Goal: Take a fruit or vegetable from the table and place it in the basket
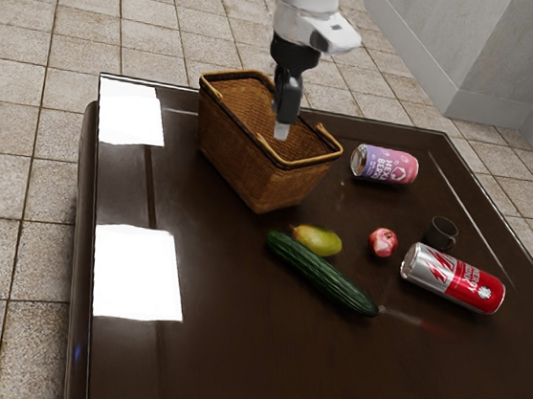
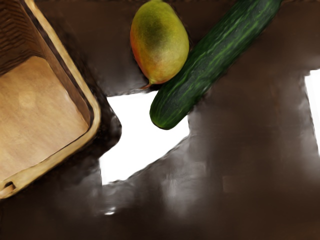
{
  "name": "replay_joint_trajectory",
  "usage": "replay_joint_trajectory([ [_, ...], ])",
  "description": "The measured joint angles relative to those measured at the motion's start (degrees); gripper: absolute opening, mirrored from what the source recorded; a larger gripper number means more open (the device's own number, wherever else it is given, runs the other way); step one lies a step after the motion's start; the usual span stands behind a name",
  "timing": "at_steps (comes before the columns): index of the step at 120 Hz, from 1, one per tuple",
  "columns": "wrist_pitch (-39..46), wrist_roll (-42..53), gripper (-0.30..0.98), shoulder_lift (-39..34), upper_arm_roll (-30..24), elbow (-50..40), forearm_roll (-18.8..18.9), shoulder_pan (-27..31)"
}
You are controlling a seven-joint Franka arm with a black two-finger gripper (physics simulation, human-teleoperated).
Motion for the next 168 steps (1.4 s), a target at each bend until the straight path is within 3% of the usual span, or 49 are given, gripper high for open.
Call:
replay_joint_trajectory([
  [11,7.0,0.46,0.67,1.44,-1.87,-0.15,-0.32,-4.24],
  [33,14.83,1.13,0.67,10.37,-4.64,3.32,-0.5,-5.14],
  [52,12.38,1.6,0.67,10.85,-4.78,4.29,1.28,-4.77],
  [67,11.23,1.71,0.67,16.1,-4.74,5.48,2.99,-4.74],
  [99,20.77,1.87,0.67,21.64,-3.11,3.68,3.31,-5.09],
  [143,32.98,2.13,0.67,29.34,-0.05,9.02,-0.18,-2.55],
  [168,32.22,2.16,0.66,30.75,0.07,9.52,1.01,-2.39],
])
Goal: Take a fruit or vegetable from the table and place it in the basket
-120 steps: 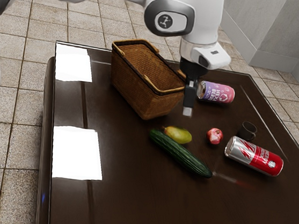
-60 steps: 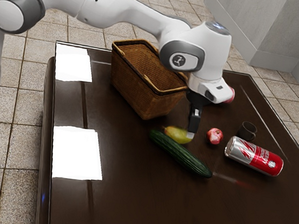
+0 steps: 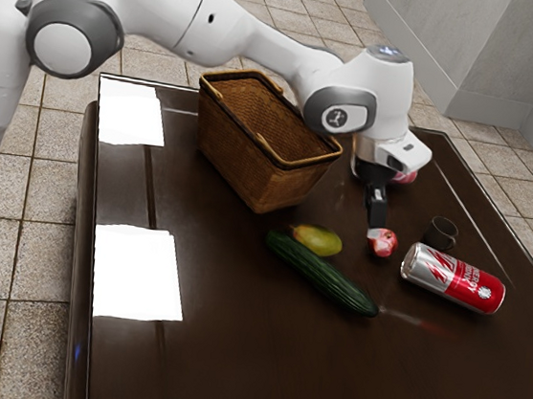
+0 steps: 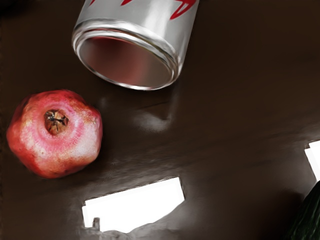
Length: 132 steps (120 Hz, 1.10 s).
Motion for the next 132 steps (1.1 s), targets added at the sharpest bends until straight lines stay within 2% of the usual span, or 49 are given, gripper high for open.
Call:
replay_joint_trajectory([
  [18,-4.0,-0.01,0.66,1.56,-0.05,2.28,2.46,-0.04],
  [56,-4.3,-0.03,0.66,6.09,-0.07,6.79,3.11,0.19],
  [105,-0.46,0.13,0.66,15.65,-0.09,15.21,-0.56,3.25],
  [132,2.18,0.13,0.66,18.2,0.04,15.75,-1.26,4.13],
])
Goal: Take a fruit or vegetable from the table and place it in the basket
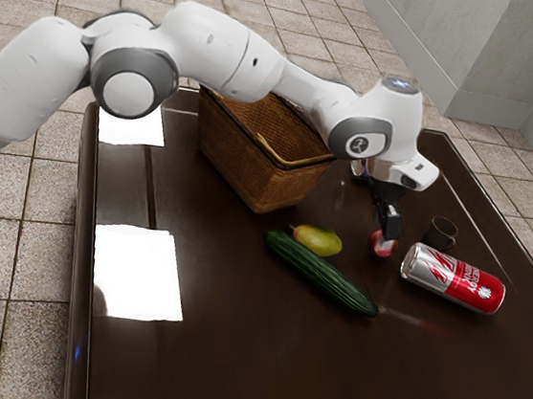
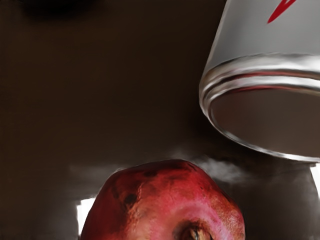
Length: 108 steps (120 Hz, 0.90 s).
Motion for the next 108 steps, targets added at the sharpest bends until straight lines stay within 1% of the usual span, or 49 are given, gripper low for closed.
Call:
replay_joint_trajectory([
  [12,-0.42,-0.02,0.66,-0.74,0.0,0.47,0.2,-0.06],
  [26,-2.9,-0.03,0.66,-2.55,-0.07,1.42,1.38,-0.16],
  [40,-4.04,-0.05,0.66,-1.89,-0.22,1.57,1.77,-0.39],
  [60,-3.44,-0.09,0.66,-0.53,-0.28,1.5,1.82,-0.54],
  [108,1.03,-0.13,0.66,2.1,-0.28,1.5,1.71,-0.56],
])
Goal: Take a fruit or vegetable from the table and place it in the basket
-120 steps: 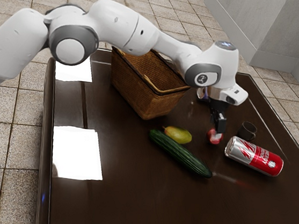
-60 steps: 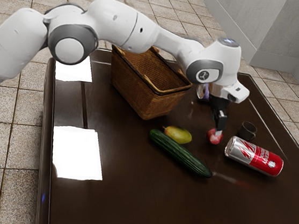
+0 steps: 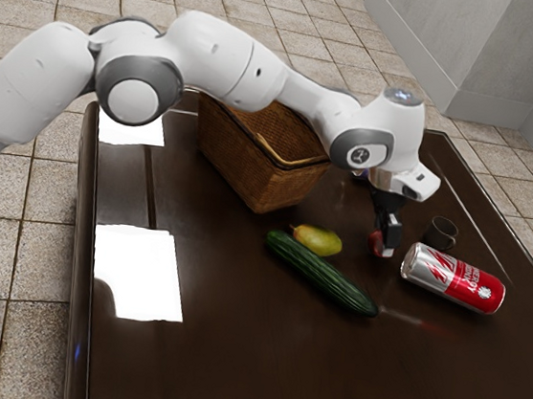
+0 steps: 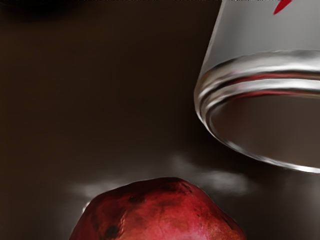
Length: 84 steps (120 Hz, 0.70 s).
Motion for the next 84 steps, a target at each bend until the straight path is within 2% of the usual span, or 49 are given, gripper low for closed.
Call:
replay_joint_trajectory([
  [46,1.38,0.0,0.66,0.77,0.09,0.08,0.08,0.23],
  [63,1.51,-0.04,0.53,0.78,0.09,0.08,0.09,0.18],
  [84,1.6,-0.12,0.46,0.77,0.09,0.09,0.15,0.11],
])
